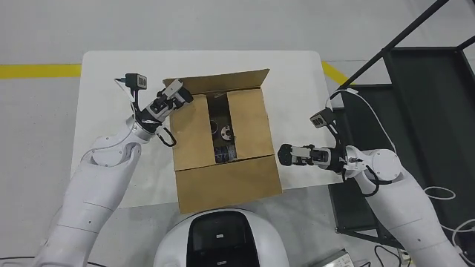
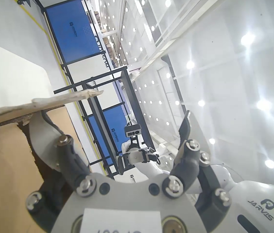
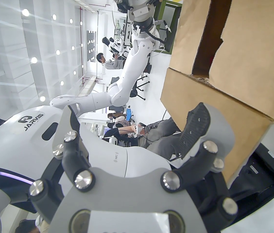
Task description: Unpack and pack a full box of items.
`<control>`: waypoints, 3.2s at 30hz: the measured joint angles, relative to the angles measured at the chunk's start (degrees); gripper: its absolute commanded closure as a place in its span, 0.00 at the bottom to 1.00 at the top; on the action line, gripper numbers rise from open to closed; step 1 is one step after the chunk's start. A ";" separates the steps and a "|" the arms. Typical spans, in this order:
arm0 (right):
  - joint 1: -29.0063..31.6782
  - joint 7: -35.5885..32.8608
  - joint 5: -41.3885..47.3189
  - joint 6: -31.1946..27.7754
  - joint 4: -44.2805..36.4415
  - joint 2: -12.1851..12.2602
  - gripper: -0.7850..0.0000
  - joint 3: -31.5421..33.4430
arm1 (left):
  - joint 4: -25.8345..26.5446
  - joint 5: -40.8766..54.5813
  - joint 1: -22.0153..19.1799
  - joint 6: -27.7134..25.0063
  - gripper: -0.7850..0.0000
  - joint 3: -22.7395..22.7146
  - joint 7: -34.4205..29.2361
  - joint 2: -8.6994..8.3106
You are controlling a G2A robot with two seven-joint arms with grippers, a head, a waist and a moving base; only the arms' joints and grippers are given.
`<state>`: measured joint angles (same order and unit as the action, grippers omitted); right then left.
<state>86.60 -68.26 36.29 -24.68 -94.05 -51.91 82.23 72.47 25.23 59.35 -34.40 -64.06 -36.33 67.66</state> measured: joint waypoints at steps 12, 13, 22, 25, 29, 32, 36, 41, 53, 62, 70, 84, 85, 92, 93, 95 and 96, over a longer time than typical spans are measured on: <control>0.00 0.00 0.00 0.00 0.00 0.00 0.00 0.00 | 0.00 0.00 0.00 0.00 0.00 0.00 0.00 0.00; 0.00 0.00 0.00 0.00 0.00 0.00 0.00 0.00 | 0.00 0.00 0.00 0.00 0.00 0.00 0.00 0.00; 0.00 0.00 0.00 0.00 0.00 0.00 0.00 0.00 | 0.36 0.19 -0.41 1.21 0.00 -0.45 1.13 0.05; 0.00 0.00 0.00 0.00 0.00 0.00 0.00 0.00 | -0.74 -3.94 -2.44 2.53 0.00 -1.30 6.35 0.21; 0.00 0.00 0.00 0.00 0.00 0.00 0.00 0.00 | -4.63 -12.12 -6.44 4.44 0.00 0.80 16.40 1.51; 0.00 0.00 0.00 0.00 0.00 0.00 0.00 0.00 | -8.91 -16.06 -9.67 5.30 0.00 3.59 20.49 2.73; 0.00 0.00 0.00 0.00 0.00 0.00 0.00 0.00 | -15.25 -18.32 -13.67 6.16 0.00 6.94 23.05 4.41; 0.00 0.00 0.00 0.00 0.00 0.00 0.00 0.00 | -23.95 -21.20 -18.18 6.76 0.00 10.35 26.31 6.55; 0.00 0.00 0.00 0.00 0.00 0.00 0.00 0.00 | -38.15 -24.52 -23.18 3.62 0.00 13.30 20.95 8.97; 0.00 0.00 0.00 0.00 0.00 0.00 0.00 0.00 | -41.41 -23.17 -24.33 -0.40 0.00 9.76 23.47 8.51; 0.00 0.00 0.00 0.00 0.00 0.00 0.00 0.00 | -37.30 -14.93 -22.39 -6.53 0.00 2.82 25.85 7.10; 0.00 0.00 0.00 0.00 0.00 0.00 0.00 0.00 | -11.58 -5.94 -2.75 -3.83 0.00 -15.64 12.35 0.39; 0.00 0.00 0.00 0.00 0.00 0.00 0.00 0.00 | -9.58 -6.20 -1.35 -3.23 0.00 -17.05 12.38 0.02; 0.00 0.00 0.00 0.00 0.00 0.00 0.00 0.00 | 0.51 -10.00 6.46 1.50 0.00 -25.59 13.89 -1.84; 0.00 0.00 0.00 0.00 0.00 0.00 0.00 0.00 | 1.31 -10.34 7.24 1.80 0.00 -26.24 14.24 -1.94; 0.00 0.00 0.00 0.00 0.00 0.00 0.00 0.00 | 3.00 -10.76 9.06 2.59 0.00 -27.31 15.13 -2.08; 0.00 0.00 0.00 0.00 0.00 0.00 0.00 0.00 | 3.69 -10.86 9.82 2.93 0.00 -27.56 15.45 -2.10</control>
<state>86.60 -68.26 36.29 -24.68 -94.05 -51.91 82.23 76.16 14.37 69.16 -31.47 -91.62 -20.88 65.56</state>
